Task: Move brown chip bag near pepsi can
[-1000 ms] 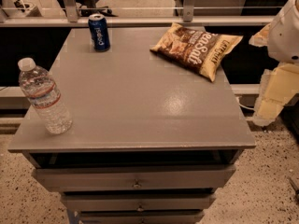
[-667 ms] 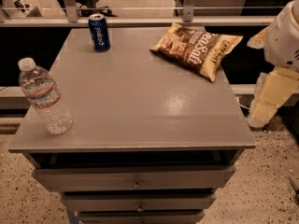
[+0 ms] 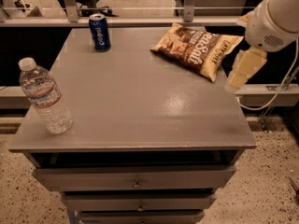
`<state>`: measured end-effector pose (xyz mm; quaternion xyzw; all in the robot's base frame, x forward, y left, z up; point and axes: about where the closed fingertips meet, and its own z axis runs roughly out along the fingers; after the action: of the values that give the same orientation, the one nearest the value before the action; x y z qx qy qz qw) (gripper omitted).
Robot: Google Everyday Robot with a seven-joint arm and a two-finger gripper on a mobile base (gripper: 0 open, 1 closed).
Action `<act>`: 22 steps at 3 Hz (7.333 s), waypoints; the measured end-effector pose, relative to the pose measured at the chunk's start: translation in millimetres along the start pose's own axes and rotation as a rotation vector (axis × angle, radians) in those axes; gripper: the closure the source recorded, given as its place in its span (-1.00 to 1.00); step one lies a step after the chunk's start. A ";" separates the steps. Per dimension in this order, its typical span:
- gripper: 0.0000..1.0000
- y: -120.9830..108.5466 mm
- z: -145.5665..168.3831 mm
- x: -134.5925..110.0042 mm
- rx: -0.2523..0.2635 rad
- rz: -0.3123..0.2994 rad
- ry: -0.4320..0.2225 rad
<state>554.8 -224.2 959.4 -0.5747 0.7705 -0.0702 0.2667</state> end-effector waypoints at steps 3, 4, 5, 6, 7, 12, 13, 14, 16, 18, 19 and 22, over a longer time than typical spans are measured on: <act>-1.00 -63.2 41.9 -20.0 0.075 0.037 -0.141; -1.00 -83.5 69.7 -22.0 0.072 0.119 -0.240; -1.00 -106.6 107.8 -28.2 0.058 0.191 -0.316; -1.00 -120.5 137.4 -29.2 0.047 0.250 -0.337; -0.63 -123.5 157.0 -31.1 0.033 0.286 -0.336; 1.00 -172.6 77.5 -120.7 0.160 0.265 -0.516; 1.00 -181.0 90.5 -136.6 0.180 0.310 -0.529; 1.00 -181.3 105.5 -160.6 0.185 0.367 -0.553; 1.00 -153.4 142.2 -235.6 0.120 0.446 -0.632; 0.16 -151.9 145.8 -236.6 0.115 0.444 -0.630; -0.31 -150.6 148.0 -238.4 0.111 0.443 -0.630; -1.00 -143.8 113.7 -216.9 0.158 0.349 -0.610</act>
Offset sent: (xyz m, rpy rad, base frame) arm 0.0524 0.0048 0.0017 0.0442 -0.0732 0.0082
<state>775.5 -48.9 994.3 -0.4065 0.7344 0.0919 0.5357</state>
